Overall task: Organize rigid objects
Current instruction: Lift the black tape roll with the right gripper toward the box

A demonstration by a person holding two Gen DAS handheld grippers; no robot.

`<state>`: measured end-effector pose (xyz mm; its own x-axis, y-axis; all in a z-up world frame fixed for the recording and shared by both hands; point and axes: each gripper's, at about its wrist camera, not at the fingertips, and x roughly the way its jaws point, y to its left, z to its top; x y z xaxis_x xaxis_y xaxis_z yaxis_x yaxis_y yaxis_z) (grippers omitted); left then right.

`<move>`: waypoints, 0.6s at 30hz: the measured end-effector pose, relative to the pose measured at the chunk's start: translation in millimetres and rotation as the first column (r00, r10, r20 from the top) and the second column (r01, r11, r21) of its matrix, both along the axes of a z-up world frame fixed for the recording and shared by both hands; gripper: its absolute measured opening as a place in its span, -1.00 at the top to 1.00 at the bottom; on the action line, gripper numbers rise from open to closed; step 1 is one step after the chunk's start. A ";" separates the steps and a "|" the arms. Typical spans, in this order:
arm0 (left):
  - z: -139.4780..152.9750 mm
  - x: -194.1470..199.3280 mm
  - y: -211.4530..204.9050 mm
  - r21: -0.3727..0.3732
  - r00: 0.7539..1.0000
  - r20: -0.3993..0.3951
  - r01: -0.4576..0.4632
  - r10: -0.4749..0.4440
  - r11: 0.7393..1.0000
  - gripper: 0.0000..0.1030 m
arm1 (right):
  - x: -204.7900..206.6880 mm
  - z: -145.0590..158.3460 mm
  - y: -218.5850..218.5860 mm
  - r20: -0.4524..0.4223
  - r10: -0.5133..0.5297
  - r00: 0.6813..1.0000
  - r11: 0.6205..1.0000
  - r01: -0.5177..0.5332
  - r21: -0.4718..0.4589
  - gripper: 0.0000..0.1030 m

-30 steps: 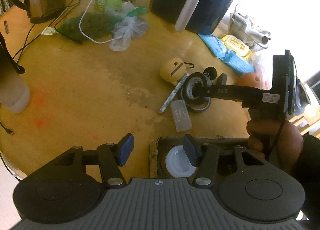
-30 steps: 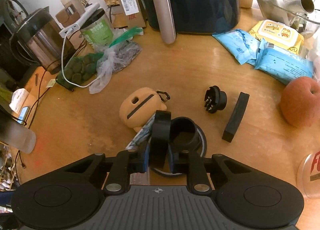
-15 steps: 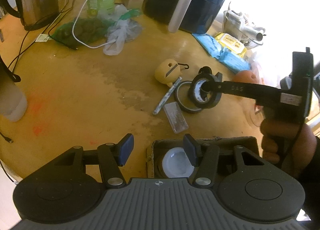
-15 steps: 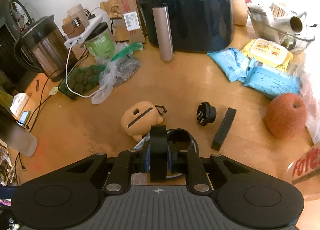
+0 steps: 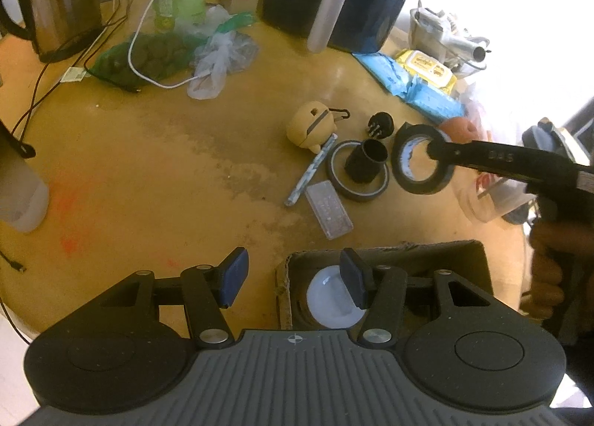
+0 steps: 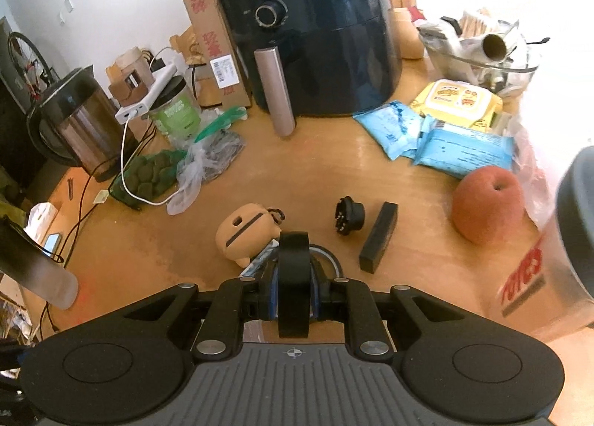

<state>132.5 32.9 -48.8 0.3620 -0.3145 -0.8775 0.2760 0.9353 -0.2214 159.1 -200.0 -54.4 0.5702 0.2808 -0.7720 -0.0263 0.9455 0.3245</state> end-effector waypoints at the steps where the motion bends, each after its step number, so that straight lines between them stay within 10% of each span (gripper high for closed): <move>1: -0.9 0.6 -1.4 0.002 1.000 0.000 0.007 -0.007 1.000 -0.04 | -2.7 1.7 -1.4 0.002 -0.003 1.000 1.000 0.003 0.002 0.62; 18: -13.6 30.1 -35.9 0.060 0.985 0.058 0.158 -0.161 0.986 -0.04 | -56.0 27.7 -44.4 0.029 -0.116 0.993 0.992 0.115 0.043 0.62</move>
<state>162.5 -2.9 -62.4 0.3654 -0.3243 -0.8725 0.4343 0.8885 -0.1483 103.1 -244.4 -26.8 0.6240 0.2431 -0.7427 0.0714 0.9287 0.3640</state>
